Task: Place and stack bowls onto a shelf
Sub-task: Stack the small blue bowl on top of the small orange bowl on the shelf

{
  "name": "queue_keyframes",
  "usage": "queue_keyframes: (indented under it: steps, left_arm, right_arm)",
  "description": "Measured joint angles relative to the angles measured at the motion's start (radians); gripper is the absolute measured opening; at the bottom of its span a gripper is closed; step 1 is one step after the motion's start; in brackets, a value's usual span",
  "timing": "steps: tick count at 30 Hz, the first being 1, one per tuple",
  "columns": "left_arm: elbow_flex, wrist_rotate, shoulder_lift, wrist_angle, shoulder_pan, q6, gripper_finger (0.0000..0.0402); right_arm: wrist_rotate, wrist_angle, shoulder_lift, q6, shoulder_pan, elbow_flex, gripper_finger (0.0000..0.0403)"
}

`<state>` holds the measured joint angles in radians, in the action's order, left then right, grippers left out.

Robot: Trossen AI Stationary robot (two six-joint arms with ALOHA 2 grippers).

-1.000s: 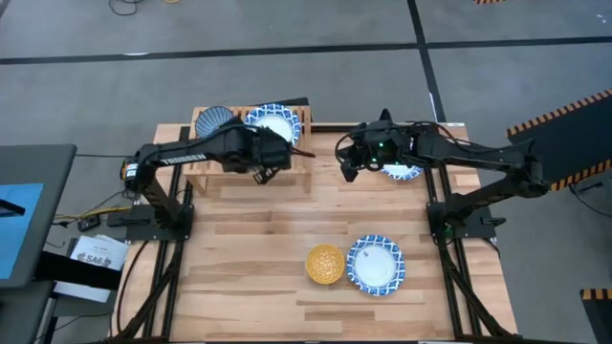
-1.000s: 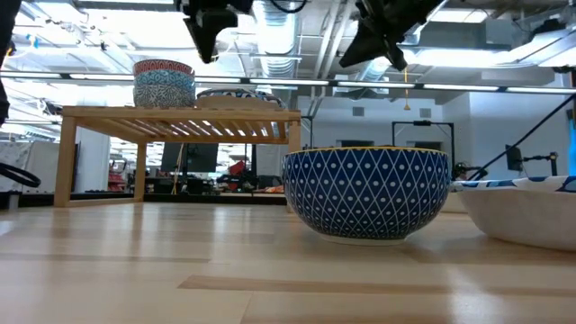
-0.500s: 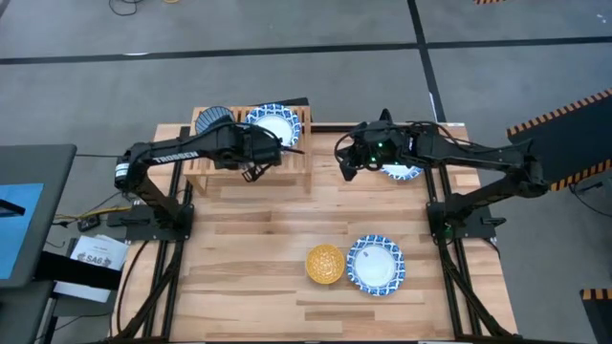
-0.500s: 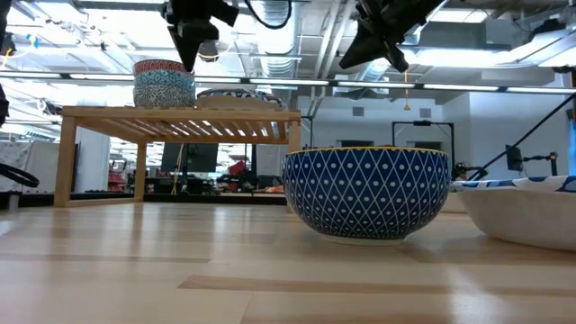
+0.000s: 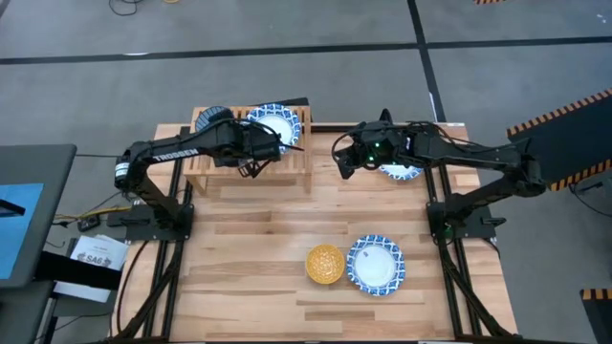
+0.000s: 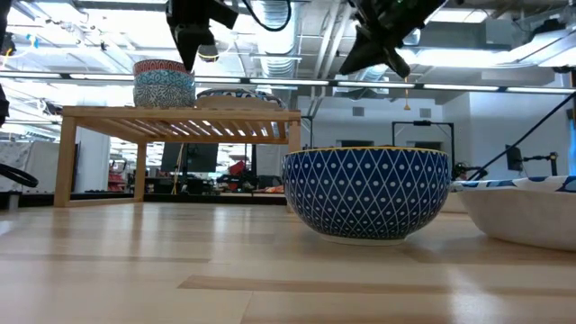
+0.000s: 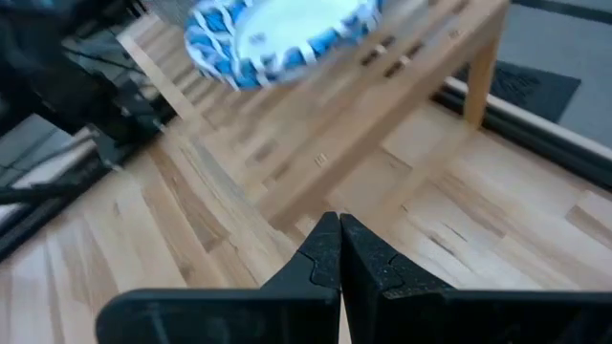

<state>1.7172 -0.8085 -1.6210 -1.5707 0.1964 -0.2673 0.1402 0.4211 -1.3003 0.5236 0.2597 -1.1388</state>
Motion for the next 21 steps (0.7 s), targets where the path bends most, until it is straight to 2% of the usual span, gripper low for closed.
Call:
queue_keyframes:
  steps: [12,21]
  left_arm:
    - [0.0,-0.061,0.003,0.0,0.007,0.066,0.0]
    - [0.0,-0.044,0.003,0.001,0.036,0.14,0.0]
  right_arm:
    - [-0.011,-0.023,-0.063,0.03,-0.005,0.002,0.002]
    - [-0.011,-0.037,-0.052,0.029,-0.001,-0.003,0.002]
